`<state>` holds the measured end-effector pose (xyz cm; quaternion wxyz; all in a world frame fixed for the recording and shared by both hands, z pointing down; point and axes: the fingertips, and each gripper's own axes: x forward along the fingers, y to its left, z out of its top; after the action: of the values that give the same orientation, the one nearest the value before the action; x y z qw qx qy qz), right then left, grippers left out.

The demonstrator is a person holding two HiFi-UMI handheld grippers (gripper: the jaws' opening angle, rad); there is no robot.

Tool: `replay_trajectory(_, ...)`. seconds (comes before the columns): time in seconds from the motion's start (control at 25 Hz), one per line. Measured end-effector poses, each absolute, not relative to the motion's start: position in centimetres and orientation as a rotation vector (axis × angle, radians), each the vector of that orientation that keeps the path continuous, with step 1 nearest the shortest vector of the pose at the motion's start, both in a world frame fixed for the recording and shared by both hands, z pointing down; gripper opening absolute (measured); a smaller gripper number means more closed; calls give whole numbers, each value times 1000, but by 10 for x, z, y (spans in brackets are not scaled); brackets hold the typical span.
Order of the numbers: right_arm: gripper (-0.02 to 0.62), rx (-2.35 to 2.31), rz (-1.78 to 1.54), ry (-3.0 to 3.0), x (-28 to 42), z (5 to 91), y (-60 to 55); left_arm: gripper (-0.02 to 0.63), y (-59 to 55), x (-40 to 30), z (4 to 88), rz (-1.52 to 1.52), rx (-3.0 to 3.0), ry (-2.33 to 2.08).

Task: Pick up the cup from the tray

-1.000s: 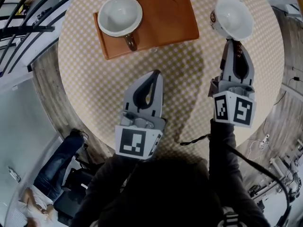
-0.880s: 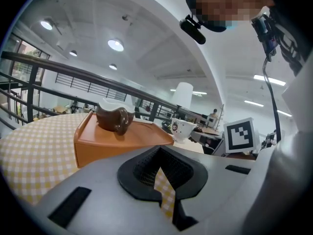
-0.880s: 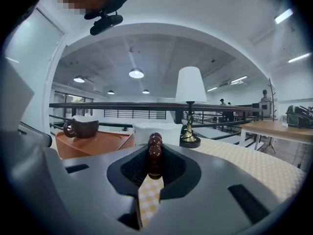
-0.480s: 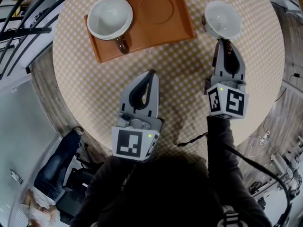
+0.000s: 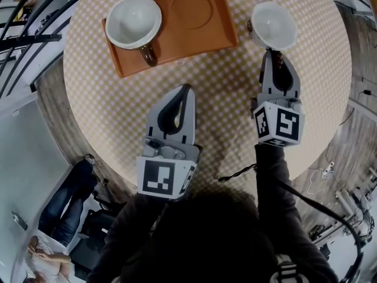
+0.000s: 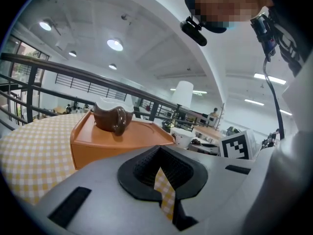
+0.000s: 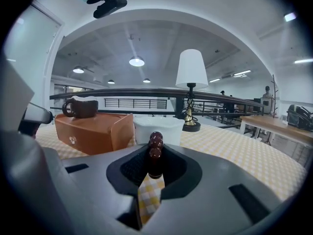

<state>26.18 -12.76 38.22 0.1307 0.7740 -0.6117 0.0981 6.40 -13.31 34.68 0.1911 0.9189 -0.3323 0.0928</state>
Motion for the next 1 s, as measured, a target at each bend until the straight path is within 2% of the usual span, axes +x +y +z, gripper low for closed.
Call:
replay_trajectory(0.64, 32, 2216, 350, -1710, 268, 402, -121, 6, -126, 59, 333, 226, 2606, -956)
replay_trajectory(1.0, 64, 2232, 419, -1702, 265, 395, -92, 6, -123, 62, 324, 206, 2626, -979)
